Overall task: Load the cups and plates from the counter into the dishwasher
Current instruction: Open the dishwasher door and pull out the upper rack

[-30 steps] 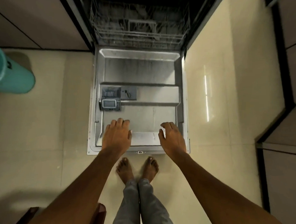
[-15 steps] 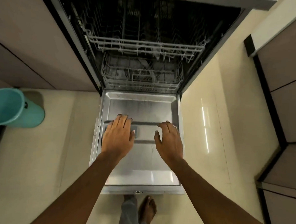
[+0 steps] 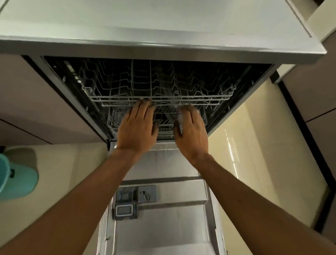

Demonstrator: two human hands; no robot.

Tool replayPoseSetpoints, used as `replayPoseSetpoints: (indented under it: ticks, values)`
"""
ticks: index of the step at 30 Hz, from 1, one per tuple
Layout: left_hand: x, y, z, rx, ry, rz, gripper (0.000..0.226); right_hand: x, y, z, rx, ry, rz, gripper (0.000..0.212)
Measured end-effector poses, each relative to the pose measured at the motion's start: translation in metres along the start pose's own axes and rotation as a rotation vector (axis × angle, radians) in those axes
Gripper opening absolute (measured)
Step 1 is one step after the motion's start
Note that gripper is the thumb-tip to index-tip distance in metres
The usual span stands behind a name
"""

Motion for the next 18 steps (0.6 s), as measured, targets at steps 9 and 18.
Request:
replayPoseSetpoints:
  ticks: [9, 18]
  values:
    - [0.051, 0.018, -0.032, 0.055, 0.001, 0.053, 0.052, 0.069, -0.028, -0.035, -0.195, 0.107, 0.049, 0.049]
    - [0.061, 0.017, -0.018, -0.038, 0.009, 0.193, 0.029, 0.067, -0.028, -0.033, -0.123, 0.017, -0.005, 0.028]
Point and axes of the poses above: each hand's wrist, its own x-axis towards the middle knuckle, its own z-axis out of the back of the hand, y = z × x, the point moved 4 cm from there along x, towards the middle knuckle, and after that the axes turned 1 degree about y, right-handed, at the moved point
